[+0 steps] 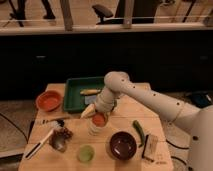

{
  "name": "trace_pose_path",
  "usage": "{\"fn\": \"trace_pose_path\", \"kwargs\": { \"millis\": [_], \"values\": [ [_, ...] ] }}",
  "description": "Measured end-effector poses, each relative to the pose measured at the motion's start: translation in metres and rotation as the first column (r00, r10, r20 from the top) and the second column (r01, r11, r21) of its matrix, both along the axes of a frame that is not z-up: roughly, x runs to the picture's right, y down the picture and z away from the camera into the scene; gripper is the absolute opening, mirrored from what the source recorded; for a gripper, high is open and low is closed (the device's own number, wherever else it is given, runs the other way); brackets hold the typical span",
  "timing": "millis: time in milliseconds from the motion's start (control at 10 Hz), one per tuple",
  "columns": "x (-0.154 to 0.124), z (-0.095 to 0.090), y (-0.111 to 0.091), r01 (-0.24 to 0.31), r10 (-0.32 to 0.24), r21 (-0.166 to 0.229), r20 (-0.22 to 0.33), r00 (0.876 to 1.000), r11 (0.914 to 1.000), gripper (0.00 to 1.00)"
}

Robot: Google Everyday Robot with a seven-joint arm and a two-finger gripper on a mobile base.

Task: Place apple in paper cup

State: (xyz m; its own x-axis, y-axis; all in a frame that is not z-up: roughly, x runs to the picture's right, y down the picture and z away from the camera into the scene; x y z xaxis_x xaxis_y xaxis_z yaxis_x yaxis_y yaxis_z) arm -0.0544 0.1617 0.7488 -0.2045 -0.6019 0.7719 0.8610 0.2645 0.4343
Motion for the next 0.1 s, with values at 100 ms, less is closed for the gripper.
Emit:
{"fn": "trace_pose_path", "kwargs": {
  "millis": [100],
  "values": [
    [0.0,0.0,0.0,0.0,0.0,0.0,0.0,1.0,1.0,0.8]
  ]
}}
